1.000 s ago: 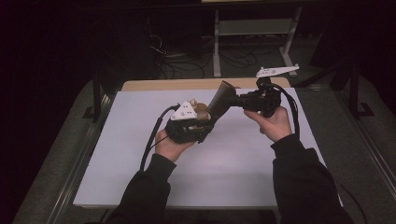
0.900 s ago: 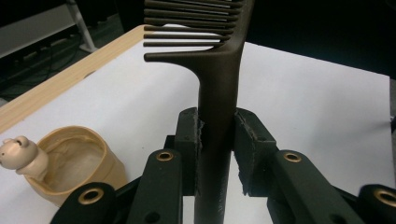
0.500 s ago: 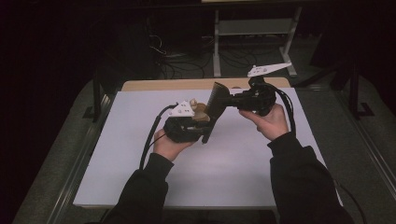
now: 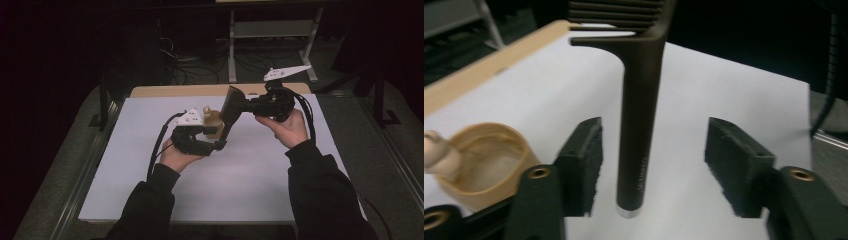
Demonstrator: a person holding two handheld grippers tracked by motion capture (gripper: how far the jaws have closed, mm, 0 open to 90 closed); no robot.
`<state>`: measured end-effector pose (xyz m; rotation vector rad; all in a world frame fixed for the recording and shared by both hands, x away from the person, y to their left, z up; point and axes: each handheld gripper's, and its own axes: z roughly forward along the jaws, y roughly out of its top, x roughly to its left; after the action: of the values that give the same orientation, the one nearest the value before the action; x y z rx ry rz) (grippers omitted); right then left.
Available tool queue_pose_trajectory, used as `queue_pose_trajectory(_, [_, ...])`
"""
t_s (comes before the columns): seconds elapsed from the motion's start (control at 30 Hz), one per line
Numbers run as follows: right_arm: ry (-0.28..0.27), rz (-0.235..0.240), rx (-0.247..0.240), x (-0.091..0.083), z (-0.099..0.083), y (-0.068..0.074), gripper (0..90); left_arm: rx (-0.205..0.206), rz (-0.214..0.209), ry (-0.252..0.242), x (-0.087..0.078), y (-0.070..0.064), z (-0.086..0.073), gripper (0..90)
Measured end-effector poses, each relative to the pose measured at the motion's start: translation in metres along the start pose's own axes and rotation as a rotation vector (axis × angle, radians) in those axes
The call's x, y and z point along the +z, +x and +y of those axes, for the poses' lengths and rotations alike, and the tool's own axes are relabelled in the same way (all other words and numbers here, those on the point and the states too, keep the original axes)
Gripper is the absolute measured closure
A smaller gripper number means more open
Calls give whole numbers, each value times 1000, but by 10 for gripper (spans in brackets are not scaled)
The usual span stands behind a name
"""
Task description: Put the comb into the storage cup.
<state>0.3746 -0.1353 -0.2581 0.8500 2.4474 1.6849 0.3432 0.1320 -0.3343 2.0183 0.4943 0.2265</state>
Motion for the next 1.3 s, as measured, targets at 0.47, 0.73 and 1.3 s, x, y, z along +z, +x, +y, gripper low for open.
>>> queue_pose_trajectory(0.47, [14, -49, -10, 0, 6, -7, 831, -8, 34, -10, -13, 5, -12, 185])
queue_pose_trajectory(0.73, [-1, -59, -12, -4, 15, -9, 831, -15, 32, -8, -18, 9, -17, 84])
queue_pose_trajectory(1.3, [-9, -103, -39, -4, 41, -15, 830, -42, 29, -19, -47, 22, -40, 0])
